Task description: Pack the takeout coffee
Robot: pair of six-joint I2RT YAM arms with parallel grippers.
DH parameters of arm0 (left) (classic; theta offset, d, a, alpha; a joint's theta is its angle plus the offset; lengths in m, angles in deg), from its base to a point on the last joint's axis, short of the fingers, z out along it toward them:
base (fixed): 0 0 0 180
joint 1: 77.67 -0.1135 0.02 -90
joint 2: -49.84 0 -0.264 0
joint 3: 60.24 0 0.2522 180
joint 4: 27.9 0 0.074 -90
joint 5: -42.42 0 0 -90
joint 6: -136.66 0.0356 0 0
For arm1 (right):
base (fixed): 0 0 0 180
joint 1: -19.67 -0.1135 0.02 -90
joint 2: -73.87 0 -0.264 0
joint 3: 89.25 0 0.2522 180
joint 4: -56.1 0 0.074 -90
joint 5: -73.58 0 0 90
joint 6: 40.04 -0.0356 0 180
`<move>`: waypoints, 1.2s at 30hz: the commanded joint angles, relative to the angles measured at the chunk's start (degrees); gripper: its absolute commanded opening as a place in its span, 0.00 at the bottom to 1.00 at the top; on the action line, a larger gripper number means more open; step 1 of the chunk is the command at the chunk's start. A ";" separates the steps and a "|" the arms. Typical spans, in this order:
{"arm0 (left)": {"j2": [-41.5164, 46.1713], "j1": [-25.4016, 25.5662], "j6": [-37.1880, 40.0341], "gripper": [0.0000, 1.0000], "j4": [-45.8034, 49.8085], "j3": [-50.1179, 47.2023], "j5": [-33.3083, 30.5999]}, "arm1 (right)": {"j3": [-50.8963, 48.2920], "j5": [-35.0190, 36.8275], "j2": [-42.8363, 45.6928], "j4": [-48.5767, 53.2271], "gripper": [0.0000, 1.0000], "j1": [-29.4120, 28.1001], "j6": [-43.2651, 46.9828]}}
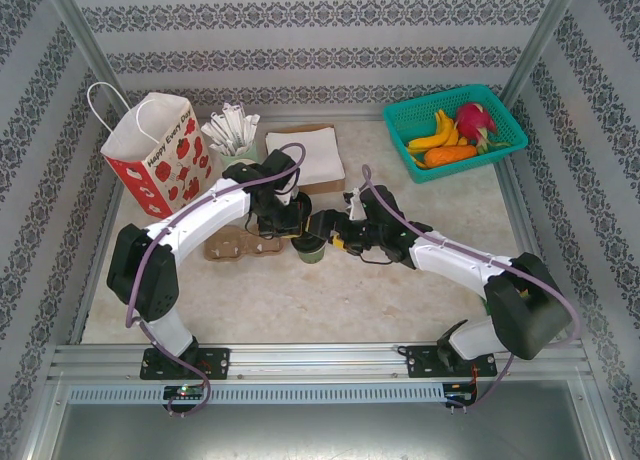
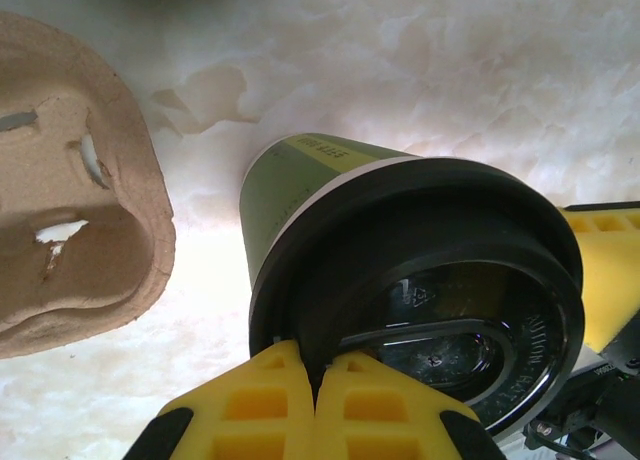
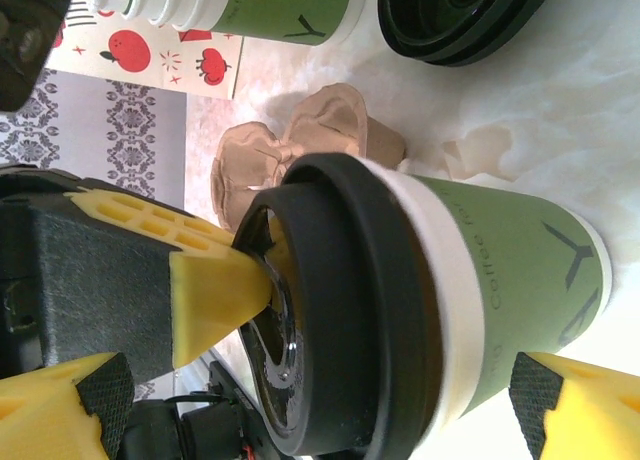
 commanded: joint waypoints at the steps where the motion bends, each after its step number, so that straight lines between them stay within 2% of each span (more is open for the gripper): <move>1: -1.81 0.84 -0.52 0.00 -1.01 -1.31 0.43 | 1.91 -0.92 -0.60 -1.09 0.98 -0.52 1.28; 11: -3.51 1.28 0.00 0.00 0.31 -0.21 0.35 | 2.85 -1.63 -0.72 -0.56 0.98 -0.63 1.85; 14: -4.23 1.44 0.45 0.00 1.71 0.84 -0.36 | 4.35 -1.96 0.86 5.04 0.98 -0.49 5.50; 18: -4.28 1.54 0.64 0.00 2.09 1.23 -0.62 | 5.85 0.62 3.54 12.22 0.98 0.10 10.48; 22: -4.71 1.63 0.82 0.00 2.85 2.04 -0.97 | 5.30 2.08 4.87 13.30 0.98 1.36 10.21; 27: -4.98 1.72 0.99 0.00 3.03 2.66 -0.82 | 4.66 8.56 6.22 18.79 0.97 3.15 9.20; 30: -5.25 1.79 1.18 0.00 3.17 3.01 -0.67 | 4.21 7.52 6.06 19.52 0.93 4.10 8.43; 36: -5.43 1.80 1.17 0.00 3.90 3.56 -1.00 | 4.27 8.57 5.41 20.38 0.72 4.57 7.40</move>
